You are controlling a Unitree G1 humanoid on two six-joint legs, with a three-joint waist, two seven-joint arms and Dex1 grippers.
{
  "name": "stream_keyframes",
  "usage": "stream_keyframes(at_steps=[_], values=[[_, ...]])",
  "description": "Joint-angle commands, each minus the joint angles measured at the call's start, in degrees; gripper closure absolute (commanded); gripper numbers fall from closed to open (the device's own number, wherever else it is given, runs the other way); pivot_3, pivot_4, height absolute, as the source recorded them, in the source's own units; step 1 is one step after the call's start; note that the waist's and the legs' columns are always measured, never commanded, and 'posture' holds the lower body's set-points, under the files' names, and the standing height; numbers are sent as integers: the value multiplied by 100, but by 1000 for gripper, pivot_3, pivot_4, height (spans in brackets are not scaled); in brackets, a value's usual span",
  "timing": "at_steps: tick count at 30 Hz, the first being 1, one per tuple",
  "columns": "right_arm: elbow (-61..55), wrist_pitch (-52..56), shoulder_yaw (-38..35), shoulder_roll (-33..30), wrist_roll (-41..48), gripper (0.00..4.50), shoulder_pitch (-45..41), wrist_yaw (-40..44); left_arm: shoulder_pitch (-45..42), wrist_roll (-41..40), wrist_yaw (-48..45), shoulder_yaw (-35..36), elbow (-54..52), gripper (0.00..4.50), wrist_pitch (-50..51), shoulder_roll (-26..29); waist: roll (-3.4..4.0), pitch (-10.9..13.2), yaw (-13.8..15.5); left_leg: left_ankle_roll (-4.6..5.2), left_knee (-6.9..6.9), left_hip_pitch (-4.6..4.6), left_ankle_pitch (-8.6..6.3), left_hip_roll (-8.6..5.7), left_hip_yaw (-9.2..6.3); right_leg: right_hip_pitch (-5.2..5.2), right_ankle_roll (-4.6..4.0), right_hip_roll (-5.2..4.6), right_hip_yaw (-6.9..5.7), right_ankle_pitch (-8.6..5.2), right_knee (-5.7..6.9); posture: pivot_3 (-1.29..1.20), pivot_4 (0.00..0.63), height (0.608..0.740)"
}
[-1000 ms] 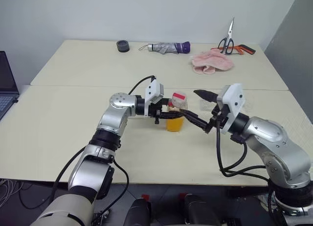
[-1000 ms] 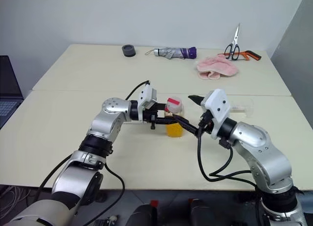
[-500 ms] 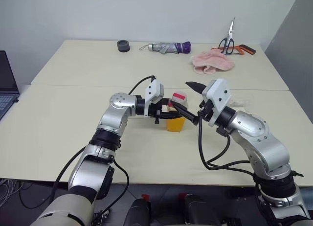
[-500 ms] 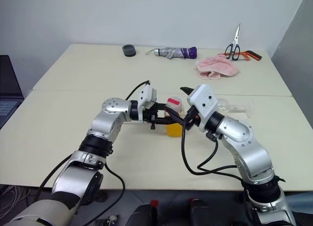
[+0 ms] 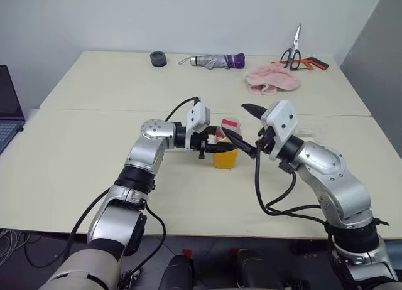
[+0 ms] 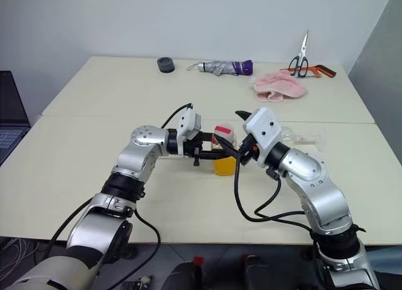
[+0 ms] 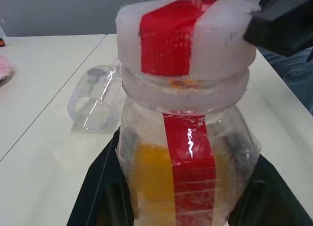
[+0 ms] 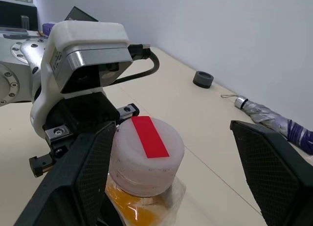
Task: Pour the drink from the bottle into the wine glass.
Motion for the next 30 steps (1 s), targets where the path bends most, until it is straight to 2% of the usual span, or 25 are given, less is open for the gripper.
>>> stream_keyframes(at_steps=[1, 30], values=[[-137, -100, -235, -71, 33, 524, 36, 36, -125, -69, -48, 78, -130, 2713, -86, 14, 0, 0, 0, 0, 0, 0, 0, 0, 0, 0, 0, 0, 0, 0, 0, 0, 150, 740], [-304, 27, -332, -158, 212, 524, 154, 140, -127, -71, -39, 92, -132, 2713, -81, 17, 0, 0, -1, 0, 0, 0, 0, 0, 0, 0, 0, 0, 0, 0, 0, 0, 150, 740]])
